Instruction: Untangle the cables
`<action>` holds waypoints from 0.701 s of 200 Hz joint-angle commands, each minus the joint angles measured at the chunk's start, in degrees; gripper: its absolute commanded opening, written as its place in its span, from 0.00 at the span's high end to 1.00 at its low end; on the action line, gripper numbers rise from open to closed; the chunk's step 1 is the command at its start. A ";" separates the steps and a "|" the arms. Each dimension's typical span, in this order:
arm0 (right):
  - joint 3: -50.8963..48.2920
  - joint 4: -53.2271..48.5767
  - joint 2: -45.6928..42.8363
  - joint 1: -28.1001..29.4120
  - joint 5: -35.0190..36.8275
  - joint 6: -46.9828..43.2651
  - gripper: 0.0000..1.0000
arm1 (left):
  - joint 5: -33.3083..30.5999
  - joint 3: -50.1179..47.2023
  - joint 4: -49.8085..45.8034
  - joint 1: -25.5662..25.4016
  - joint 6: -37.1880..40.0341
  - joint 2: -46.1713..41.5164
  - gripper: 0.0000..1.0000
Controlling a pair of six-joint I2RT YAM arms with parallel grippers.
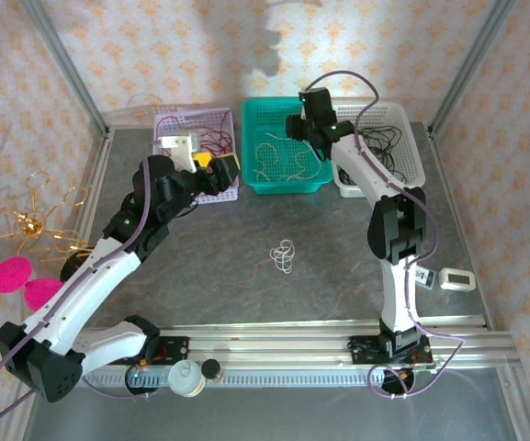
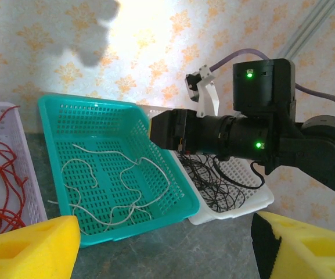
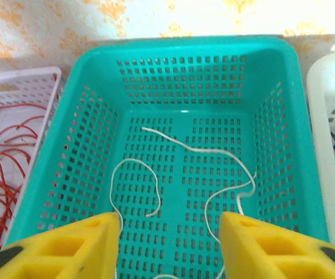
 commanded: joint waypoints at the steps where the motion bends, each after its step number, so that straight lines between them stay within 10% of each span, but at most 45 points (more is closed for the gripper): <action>1: -4.96 -1.27 -4.82 0.78 0.95 1.32 0.57 | 1.86 -1.55 -0.99 0.49 1.84 0.19 0.24; 79: -49.38 9.18 -32.71 9.67 0.97 13.64 0.63 | 5.22 -9.22 -1.94 0.98 3.20 1.32 0.26; 140: -63.10 11.03 -33.16 12.85 -3.96 28.70 0.66 | 8.12 -10.73 -4.25 1.29 6.01 4.31 0.29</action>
